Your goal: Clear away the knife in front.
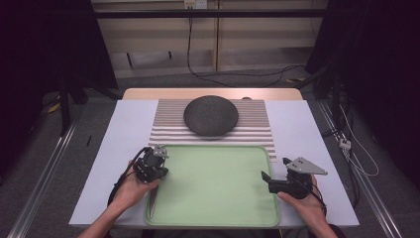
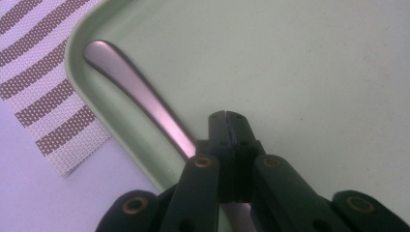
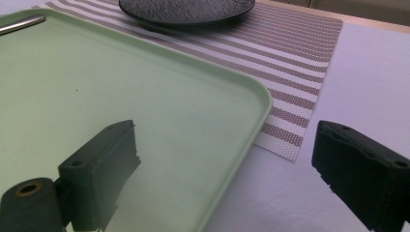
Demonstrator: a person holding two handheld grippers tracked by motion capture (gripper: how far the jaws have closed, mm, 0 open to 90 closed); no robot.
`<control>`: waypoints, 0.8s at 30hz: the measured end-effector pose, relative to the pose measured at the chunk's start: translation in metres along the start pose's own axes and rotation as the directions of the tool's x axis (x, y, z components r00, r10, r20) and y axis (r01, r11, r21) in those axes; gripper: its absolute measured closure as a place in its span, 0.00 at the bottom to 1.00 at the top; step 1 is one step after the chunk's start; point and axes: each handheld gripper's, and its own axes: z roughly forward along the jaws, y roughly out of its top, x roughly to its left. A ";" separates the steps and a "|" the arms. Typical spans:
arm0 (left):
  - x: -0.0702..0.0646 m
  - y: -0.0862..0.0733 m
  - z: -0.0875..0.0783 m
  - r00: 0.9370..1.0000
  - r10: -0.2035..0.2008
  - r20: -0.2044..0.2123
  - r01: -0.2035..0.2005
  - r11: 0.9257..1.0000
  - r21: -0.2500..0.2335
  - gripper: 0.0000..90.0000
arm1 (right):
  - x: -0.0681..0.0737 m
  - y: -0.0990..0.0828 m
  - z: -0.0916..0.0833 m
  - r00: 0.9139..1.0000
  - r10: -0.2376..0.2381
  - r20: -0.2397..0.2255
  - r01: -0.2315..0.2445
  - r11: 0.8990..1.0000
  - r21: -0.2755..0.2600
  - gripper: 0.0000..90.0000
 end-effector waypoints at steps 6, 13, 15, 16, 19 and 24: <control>0.003 -0.004 0.002 0.999 0.004 0.041 -0.001 0.997 -0.072 1.00 | 0.000 0.000 0.000 1.000 -0.002 -0.001 0.002 1.000 -0.002 0.10; 0.001 -0.001 -0.005 1.000 -0.005 0.027 0.010 0.982 -0.189 0.72 | 0.000 0.000 0.000 1.000 -0.002 -0.001 0.002 1.000 -0.004 0.10; 0.002 -0.001 -0.006 0.999 -0.029 0.024 0.034 0.976 -0.217 0.60 | 0.000 0.000 0.000 1.000 -0.003 -0.001 0.003 1.000 -0.005 0.10; 0.002 -0.001 -0.006 0.999 -0.034 0.027 0.040 0.971 -0.237 0.50 | 0.000 0.000 0.000 1.000 -0.003 -0.001 0.003 1.000 -0.005 0.10; 0.005 0.000 -0.010 0.997 -0.063 0.041 0.072 0.959 -0.276 0.32 | 0.000 0.000 0.000 1.000 -0.002 -0.002 0.002 1.000 -0.005 0.10; 0.006 -0.002 -0.018 0.998 -0.060 0.011 0.061 0.952 -0.299 0.09 | 0.000 0.000 -0.001 1.000 0.000 0.000 0.000 1.000 -0.006 0.10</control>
